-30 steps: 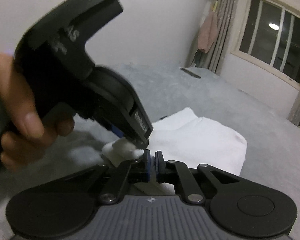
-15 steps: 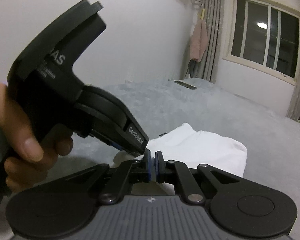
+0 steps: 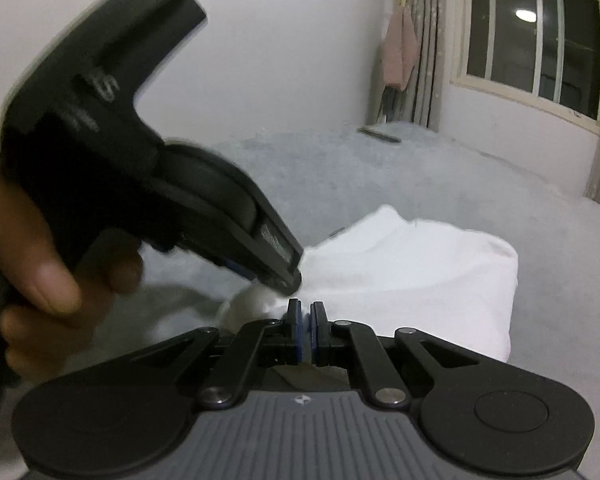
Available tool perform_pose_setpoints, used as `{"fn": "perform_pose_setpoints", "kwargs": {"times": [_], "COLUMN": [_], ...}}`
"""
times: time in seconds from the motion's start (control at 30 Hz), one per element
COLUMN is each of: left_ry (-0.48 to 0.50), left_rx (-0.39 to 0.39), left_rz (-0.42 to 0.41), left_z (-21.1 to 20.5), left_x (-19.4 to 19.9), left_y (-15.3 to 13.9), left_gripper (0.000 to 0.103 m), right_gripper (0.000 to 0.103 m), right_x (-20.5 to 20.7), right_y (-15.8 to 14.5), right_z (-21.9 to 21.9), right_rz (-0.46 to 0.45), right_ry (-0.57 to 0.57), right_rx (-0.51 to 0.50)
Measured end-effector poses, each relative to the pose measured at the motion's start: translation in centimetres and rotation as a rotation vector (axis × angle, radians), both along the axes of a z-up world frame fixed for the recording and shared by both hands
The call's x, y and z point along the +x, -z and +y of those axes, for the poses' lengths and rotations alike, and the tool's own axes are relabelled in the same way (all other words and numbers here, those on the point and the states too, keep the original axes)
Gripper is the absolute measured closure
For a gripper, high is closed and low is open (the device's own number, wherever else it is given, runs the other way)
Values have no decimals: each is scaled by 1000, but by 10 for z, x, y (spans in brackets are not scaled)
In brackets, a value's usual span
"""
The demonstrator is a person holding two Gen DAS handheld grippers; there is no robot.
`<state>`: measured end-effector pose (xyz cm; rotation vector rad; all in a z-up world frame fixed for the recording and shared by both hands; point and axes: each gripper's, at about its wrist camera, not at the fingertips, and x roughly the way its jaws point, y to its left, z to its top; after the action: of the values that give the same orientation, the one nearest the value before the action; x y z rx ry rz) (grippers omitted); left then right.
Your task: Fold clothes
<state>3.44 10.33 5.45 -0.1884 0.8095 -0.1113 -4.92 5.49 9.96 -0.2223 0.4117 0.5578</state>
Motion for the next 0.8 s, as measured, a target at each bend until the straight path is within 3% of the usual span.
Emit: {"fn": "perform_pose_setpoints", "kwargs": {"times": [0.1,0.27,0.53,0.8], "left_ry": [0,-10,-7,-7], "left_rx": [17,46,46,52], "left_rz": [-11,34,36,38], "left_z": [-1,-4,-2,-3], "left_x": [-1,7,8,8], "left_y": [-1,16,18,18], "left_gripper": [93,92,92,92], "right_gripper": [99,99,96,88], "right_x": [-2,14,6,11], "right_y": [-5,13,5,-16], "right_z": [-1,1,-9,-42], "right_rz": [-10,97,77,70], "right_ry": [-3,27,3,114], "right_rx": [24,-19,-46,2]}}
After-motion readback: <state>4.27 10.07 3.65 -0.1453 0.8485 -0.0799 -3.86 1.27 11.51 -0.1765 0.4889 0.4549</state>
